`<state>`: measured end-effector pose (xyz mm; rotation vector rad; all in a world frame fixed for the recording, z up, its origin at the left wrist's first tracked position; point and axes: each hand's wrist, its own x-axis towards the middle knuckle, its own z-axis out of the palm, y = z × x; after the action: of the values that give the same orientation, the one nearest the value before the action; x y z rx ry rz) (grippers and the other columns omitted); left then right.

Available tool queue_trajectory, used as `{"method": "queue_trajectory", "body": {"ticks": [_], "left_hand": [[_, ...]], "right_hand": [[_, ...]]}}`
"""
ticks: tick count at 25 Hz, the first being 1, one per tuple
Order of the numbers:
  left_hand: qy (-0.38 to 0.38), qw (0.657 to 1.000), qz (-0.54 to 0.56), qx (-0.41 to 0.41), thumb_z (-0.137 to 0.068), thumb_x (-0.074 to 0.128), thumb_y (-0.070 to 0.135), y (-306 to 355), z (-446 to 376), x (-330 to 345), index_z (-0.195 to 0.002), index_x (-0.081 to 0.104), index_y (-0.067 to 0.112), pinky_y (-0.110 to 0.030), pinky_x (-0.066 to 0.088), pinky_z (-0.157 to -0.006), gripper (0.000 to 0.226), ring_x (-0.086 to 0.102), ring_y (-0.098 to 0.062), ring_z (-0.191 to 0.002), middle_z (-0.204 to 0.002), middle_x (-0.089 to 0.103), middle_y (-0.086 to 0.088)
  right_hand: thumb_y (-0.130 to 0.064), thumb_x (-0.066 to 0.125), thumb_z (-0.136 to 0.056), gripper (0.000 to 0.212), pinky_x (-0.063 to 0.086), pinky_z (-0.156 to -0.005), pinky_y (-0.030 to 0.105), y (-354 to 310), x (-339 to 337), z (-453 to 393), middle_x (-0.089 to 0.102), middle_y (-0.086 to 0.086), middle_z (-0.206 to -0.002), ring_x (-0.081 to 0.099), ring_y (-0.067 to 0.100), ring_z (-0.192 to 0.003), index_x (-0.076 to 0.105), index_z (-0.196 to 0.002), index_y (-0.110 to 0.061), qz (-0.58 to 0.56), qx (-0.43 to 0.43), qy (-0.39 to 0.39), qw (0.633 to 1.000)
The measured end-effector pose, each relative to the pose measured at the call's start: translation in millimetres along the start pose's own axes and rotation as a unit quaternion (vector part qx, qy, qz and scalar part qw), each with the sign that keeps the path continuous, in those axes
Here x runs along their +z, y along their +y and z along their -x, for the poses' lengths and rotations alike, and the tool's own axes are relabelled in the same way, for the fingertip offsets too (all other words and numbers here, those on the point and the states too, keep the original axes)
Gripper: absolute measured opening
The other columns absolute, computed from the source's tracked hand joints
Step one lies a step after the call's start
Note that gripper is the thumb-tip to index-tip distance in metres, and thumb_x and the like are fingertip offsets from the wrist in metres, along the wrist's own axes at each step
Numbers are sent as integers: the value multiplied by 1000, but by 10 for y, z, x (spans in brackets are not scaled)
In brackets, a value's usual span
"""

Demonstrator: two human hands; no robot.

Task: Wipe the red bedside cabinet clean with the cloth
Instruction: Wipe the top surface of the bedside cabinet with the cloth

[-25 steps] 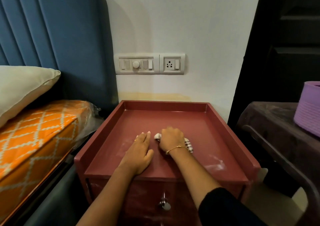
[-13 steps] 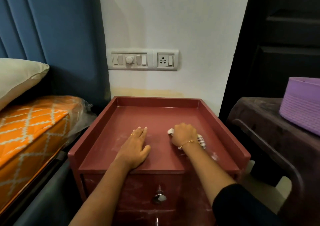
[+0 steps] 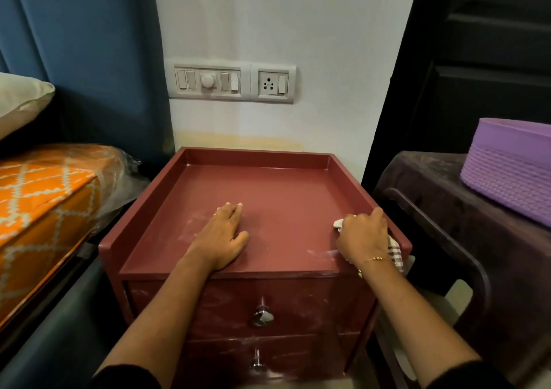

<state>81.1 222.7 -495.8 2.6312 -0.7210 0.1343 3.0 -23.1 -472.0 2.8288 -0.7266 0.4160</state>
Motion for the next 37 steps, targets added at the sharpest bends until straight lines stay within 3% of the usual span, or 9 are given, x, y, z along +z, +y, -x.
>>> {"method": "queue_trajectory", "body": {"ticks": [3,9,14,18,21,23,26,32,37], "left_hand": [[8,1000,-10,11,-66,11,55,29,5,-15,-148,14,7,-32,6,-119,95,9,-25,-146,-157,13,-14],[3,1000,-20,19,-73,22,39,82,45,-58,-146,17,3,-30,4,-118,81,12,-25,-145,-155,18,-16],[15,999,-26,19,-73,15,45,74,43,-34,-147,17,3,-31,3,-118,85,11,-24,-146,-155,18,-16],[13,999,-35,19,-68,9,50,85,39,-30,-147,17,3,-31,4,-119,92,10,-23,-146,-155,19,-16],[13,999,-30,19,-65,6,53,55,49,-15,-147,18,3,-33,5,-120,96,11,-24,-146,-154,21,-15],[11,1000,-19,10,-69,10,52,24,35,6,-147,17,6,-35,8,-120,92,10,-24,-146,-155,19,-15],[19,1000,3,-13,-81,19,43,13,45,4,-148,16,8,-37,10,-121,75,9,-25,-146,-156,16,-15],[94,993,-23,-68,-88,23,38,-117,188,-356,-145,27,6,-36,14,-117,66,21,-28,-143,-151,29,-17],[39,974,-155,-159,-96,35,37,-524,220,-909,-142,30,3,-43,19,-116,57,24,-35,-139,-149,29,-21]], "right_hand": [[-18,50,-87,25,39,-84,34,-262,-36,-84,70,14,-102,48,33,-107,65,-104,-9,-55,32,16,998],[-33,55,-86,28,35,-85,34,-284,-143,323,64,12,-109,52,32,-103,61,-106,-14,-107,-100,4,989],[-21,51,-90,32,44,-89,37,-62,-114,169,50,16,-123,45,37,-111,61,-117,-8,-69,45,-4,997],[-17,50,-92,28,45,-86,34,-677,-148,305,55,11,-118,45,32,-108,63,-115,-9,-152,-50,21,987],[-30,52,-92,33,43,-89,37,-540,-241,507,56,8,-118,46,33,-110,57,-121,-17,-153,-129,0,980],[-35,55,-90,34,43,-91,38,-317,-193,392,58,7,-118,48,33,-113,58,-120,-19,-137,-85,-16,987],[-21,51,-91,23,43,-87,36,-498,-110,146,65,9,-110,53,34,-110,65,-108,-13,-122,-34,-9,992],[-15,47,-89,23,41,-91,40,-1396,-281,509,61,13,-110,51,36,-110,63,-106,-13,-202,-233,14,951],[-23,50,-92,25,44,-89,38,-858,-93,33,62,9,-114,49,34,-111,63,-110,-12,-131,-89,-3,987]]}}
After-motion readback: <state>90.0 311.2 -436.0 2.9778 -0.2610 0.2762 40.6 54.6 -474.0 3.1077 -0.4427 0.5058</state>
